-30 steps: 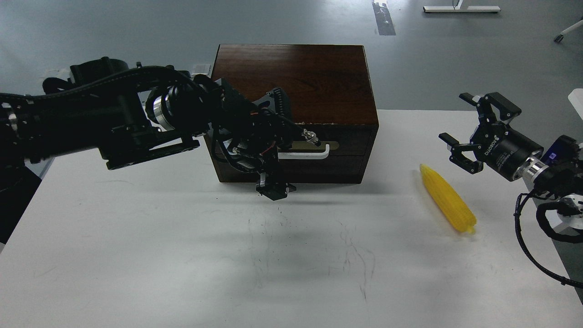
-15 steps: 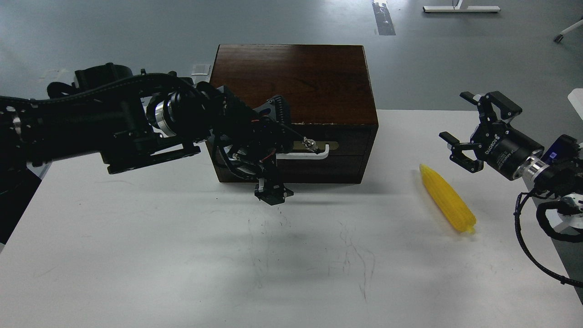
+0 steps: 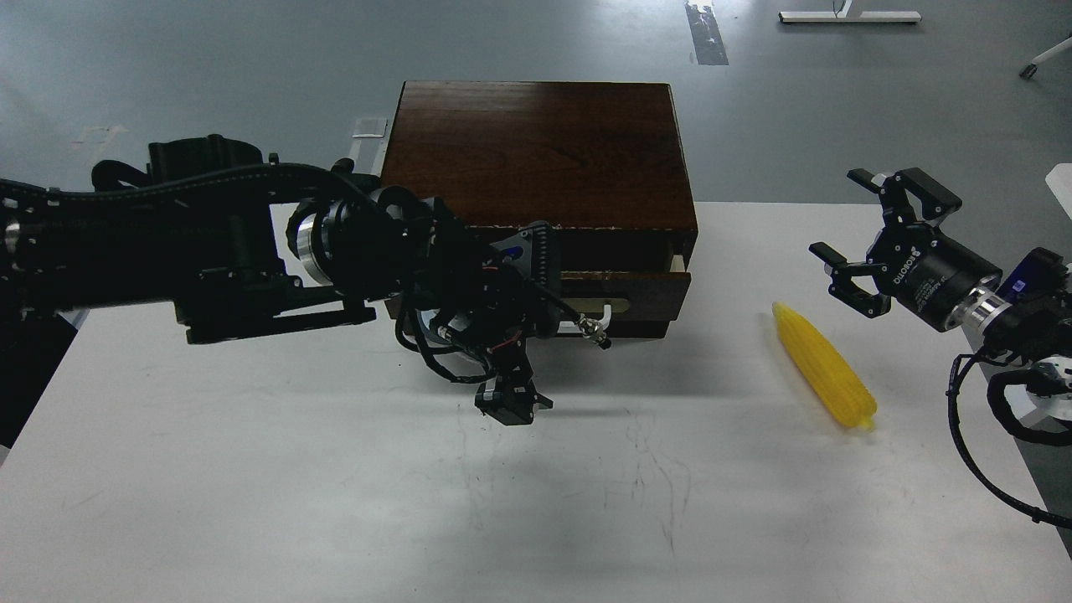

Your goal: Put corn in drawer with both arms

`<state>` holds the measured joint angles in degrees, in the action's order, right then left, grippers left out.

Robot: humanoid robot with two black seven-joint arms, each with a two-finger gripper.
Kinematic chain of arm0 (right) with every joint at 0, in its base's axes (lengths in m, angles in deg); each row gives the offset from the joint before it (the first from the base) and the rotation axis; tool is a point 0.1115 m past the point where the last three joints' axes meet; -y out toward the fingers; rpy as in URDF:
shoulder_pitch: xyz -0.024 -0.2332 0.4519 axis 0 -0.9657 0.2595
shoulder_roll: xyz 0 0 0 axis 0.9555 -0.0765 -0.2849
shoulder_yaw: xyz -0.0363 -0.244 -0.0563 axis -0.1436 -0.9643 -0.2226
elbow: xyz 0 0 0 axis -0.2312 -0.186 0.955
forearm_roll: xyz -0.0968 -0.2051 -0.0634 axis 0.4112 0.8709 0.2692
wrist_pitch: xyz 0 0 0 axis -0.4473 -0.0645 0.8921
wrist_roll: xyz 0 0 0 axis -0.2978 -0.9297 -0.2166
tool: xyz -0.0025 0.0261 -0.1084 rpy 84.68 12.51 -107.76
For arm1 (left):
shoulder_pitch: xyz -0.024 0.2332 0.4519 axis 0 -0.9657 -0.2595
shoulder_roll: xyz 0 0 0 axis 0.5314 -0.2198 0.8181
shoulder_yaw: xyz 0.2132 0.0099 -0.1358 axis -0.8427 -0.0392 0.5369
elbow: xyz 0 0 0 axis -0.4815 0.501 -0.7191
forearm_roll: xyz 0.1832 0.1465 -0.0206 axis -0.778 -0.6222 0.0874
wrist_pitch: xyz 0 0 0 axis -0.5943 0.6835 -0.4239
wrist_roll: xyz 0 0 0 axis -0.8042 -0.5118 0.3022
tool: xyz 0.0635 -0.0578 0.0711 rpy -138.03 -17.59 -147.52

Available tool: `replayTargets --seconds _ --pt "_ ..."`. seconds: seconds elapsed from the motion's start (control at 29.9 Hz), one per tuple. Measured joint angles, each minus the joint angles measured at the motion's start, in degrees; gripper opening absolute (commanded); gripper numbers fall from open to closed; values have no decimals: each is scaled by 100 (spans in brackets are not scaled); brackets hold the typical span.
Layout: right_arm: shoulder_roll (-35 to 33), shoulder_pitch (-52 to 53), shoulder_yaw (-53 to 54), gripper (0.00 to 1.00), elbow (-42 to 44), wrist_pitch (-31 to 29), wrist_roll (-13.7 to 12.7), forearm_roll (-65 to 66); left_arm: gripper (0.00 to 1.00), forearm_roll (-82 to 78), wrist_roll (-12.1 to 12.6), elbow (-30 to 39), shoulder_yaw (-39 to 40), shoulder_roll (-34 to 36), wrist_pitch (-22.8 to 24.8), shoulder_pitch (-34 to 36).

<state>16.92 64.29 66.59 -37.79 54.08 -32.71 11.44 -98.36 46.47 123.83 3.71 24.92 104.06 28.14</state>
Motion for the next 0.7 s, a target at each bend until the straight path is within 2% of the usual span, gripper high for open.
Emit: replayTargets --seconds 0.47,0.7 --pt "2 -3 0 100 5 0 0 0 98 27 -10 659 16 204 0 46" --pt "9 -3 0 100 1 0 0 0 98 20 -8 701 45 252 -2 46"
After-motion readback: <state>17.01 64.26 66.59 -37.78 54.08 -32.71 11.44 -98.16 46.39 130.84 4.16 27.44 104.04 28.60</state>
